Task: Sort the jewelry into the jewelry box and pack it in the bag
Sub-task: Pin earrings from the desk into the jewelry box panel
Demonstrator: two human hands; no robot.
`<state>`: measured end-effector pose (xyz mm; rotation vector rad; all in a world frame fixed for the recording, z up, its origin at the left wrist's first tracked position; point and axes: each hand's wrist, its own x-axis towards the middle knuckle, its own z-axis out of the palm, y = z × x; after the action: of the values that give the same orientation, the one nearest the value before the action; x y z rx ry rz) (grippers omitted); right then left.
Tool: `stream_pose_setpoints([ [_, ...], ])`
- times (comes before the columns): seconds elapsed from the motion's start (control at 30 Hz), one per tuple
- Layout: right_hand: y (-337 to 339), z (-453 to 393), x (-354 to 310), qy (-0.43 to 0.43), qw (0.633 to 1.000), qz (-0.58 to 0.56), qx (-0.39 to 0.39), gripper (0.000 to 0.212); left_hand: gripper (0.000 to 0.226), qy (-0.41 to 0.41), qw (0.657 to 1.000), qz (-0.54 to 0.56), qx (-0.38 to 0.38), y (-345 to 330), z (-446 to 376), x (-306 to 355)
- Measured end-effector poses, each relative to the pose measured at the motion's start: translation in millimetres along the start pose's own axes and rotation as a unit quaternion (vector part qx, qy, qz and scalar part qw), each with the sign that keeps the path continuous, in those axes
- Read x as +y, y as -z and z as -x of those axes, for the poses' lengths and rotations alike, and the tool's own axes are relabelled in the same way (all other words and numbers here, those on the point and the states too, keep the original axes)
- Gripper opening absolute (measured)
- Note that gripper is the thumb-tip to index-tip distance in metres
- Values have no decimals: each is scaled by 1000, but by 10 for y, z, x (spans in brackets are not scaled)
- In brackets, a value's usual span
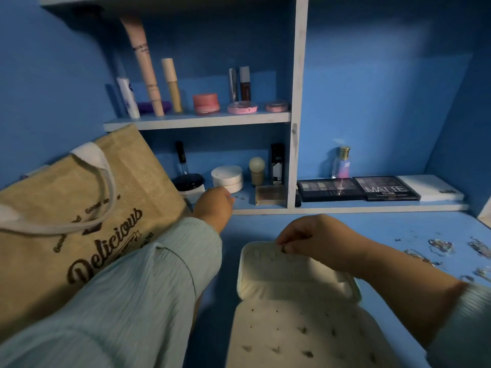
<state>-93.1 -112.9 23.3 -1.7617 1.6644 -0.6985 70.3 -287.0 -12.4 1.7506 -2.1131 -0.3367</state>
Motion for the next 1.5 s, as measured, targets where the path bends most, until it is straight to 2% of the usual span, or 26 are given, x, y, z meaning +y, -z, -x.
stream_pose_setpoints([
  [0.23,-22,-22,7,-2,1000,-10,2,15,27,40,998,-40,-5,-20,-64,75],
  [0.4,-2,107,-34,-10,1000,-17,7,17,26,19,999,-28,-7,32,133,168],
  [0.6,84,436,-190,-59,998,-12,-13,19,24,-33,991,8,-127,343,775,434],
  [0.67,102,589,-258,-59,998,10,-27,20,12,-74,984,23,-162,472,1066,459],
  [0.83,92,1009,-434,-44,998,8,-33,20,11,-147,965,62,-206,762,1754,455],
  [0.97,15,1303,-524,-37,999,3,-21,18,13,-172,958,119,-196,849,2127,432],
  [1.1,-91,1552,-573,-36,999,-15,25,19,14,-184,955,141,-186,853,2362,402],
  [1.33,-308,1890,-495,-72,990,-110,46,30,16,-206,952,160,-160,759,2574,340],
  [1.5,-462,1973,-447,-22,992,-28,122,28,15,-205,955,157,-145,700,2614,322],
])
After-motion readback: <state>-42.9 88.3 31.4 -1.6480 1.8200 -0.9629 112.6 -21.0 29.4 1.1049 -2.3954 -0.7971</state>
